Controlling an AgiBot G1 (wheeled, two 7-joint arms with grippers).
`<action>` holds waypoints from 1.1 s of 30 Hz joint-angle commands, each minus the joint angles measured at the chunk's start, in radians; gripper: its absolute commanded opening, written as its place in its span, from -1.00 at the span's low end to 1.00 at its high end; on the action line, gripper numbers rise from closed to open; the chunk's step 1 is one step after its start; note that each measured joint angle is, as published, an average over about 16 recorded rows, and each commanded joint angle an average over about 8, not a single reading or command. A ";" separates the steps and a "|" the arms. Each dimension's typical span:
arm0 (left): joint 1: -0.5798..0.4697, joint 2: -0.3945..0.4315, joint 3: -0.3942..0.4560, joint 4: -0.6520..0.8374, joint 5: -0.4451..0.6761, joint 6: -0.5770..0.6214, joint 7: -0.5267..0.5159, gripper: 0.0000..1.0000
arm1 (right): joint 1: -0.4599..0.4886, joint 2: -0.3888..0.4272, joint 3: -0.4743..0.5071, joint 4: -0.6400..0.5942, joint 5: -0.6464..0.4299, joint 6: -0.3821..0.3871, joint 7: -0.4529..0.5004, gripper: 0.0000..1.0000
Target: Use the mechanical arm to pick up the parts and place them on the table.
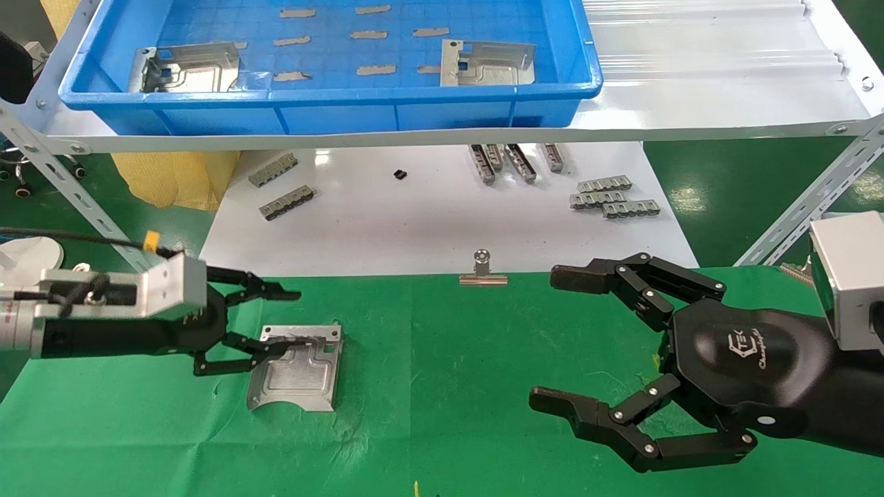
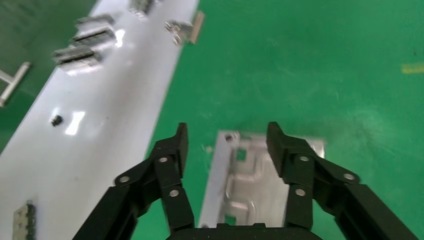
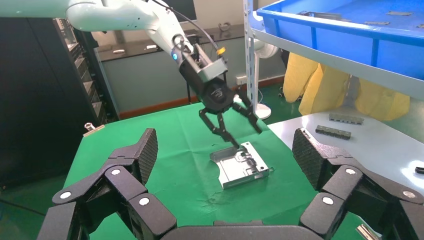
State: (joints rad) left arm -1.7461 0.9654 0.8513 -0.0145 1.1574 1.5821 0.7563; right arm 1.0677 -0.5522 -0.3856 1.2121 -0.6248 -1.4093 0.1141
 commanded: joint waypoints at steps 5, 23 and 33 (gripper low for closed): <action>0.003 0.001 -0.012 0.024 -0.019 0.015 -0.046 1.00 | 0.000 0.000 0.000 0.000 0.000 0.000 0.000 1.00; 0.106 -0.055 -0.095 -0.185 -0.077 -0.006 -0.171 1.00 | 0.000 0.000 0.000 0.000 0.000 0.000 0.000 1.00; 0.217 -0.114 -0.189 -0.399 -0.146 -0.021 -0.323 1.00 | 0.000 0.000 0.000 0.000 0.000 0.000 0.000 1.00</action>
State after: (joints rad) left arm -1.5285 0.8513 0.6622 -0.4134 1.0116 1.5606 0.4327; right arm 1.0676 -0.5521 -0.3856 1.2120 -0.6248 -1.4092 0.1141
